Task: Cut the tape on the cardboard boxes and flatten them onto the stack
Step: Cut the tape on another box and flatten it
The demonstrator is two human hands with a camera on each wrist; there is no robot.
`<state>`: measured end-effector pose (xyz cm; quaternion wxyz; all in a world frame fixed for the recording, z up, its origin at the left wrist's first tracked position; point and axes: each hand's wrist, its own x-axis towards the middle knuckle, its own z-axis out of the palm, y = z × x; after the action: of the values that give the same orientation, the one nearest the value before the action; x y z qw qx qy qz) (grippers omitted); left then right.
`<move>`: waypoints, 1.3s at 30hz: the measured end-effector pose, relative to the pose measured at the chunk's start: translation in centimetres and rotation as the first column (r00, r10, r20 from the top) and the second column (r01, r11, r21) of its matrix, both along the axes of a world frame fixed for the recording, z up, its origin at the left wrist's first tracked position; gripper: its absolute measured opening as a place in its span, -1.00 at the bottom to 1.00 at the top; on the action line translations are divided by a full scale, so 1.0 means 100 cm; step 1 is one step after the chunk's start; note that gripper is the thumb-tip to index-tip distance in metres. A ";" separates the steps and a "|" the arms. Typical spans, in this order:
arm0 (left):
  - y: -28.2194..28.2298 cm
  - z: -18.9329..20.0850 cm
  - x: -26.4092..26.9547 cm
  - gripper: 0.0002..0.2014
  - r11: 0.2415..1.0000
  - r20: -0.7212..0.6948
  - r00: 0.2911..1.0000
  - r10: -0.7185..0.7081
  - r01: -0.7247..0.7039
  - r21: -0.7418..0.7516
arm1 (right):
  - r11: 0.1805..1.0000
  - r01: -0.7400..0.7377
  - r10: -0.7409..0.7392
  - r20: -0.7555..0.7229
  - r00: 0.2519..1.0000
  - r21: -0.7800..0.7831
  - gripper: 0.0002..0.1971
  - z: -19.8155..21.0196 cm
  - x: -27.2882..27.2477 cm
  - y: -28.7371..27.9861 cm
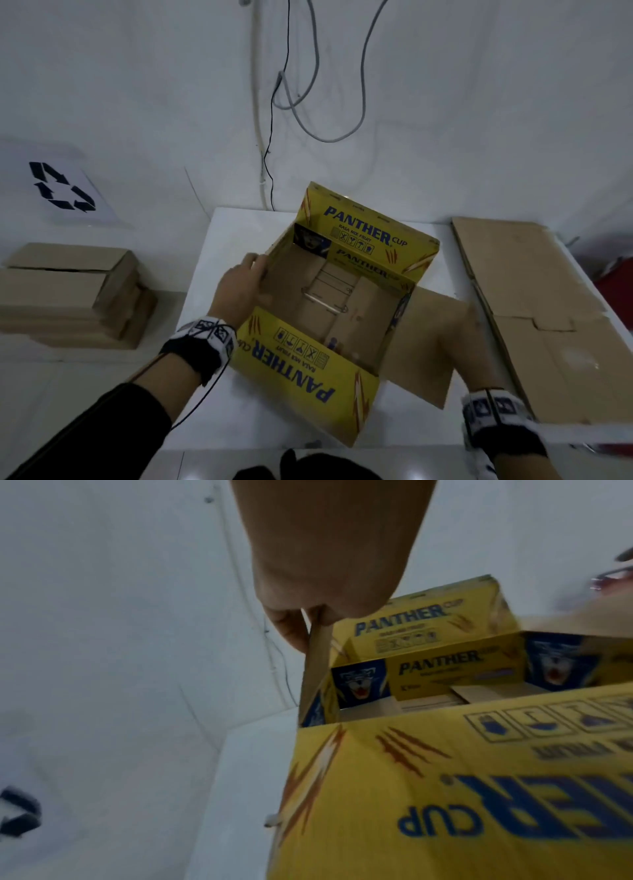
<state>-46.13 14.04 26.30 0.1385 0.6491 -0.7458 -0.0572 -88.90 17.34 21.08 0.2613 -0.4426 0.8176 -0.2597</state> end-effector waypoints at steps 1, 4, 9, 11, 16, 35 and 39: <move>-0.004 -0.002 0.010 -0.58 0.999 0.000 0.999 0.050 -0.050 -0.014 | 1.000 -0.020 0.019 -0.128 0.992 -0.006 -0.54 -0.003 0.008 0.008; -0.012 -0.014 0.032 -0.55 0.983 0.159 0.971 0.176 -0.166 -0.075 | 0.893 -0.449 0.415 -0.326 0.850 -0.034 -0.70 -0.004 0.065 0.035; -0.013 -0.055 0.039 -0.27 0.856 0.124 0.951 0.282 -0.308 0.414 | 0.620 -0.683 0.782 -0.235 0.577 0.387 -0.09 -0.024 0.134 0.066; -0.011 -0.069 0.041 -0.18 0.799 -0.181 0.923 0.339 -0.181 0.573 | 0.653 -0.649 0.757 -0.315 0.572 0.391 0.01 -0.032 0.143 0.067; 0.005 -0.082 0.060 -0.34 0.899 -0.430 0.803 0.412 -0.282 0.336 | 0.715 -0.658 0.689 -0.398 0.606 0.236 -0.45 -0.005 0.144 0.057; 0.044 -0.004 -0.041 -0.62 0.729 -0.699 -0.259 0.667 0.033 0.683 | 0.892 -0.377 0.425 0.177 0.888 -0.250 -0.51 0.120 0.126 0.001; 0.049 0.009 -0.039 -0.66 0.870 -0.824 -0.360 0.437 -0.062 0.488 | 0.846 -0.331 0.402 0.092 0.911 -0.419 -0.77 0.109 0.117 0.006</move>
<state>-50.01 18.98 27.24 0.6044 0.4983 -0.1498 -0.6032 -77.19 17.97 32.01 0.2831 -0.6096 0.6219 -0.4019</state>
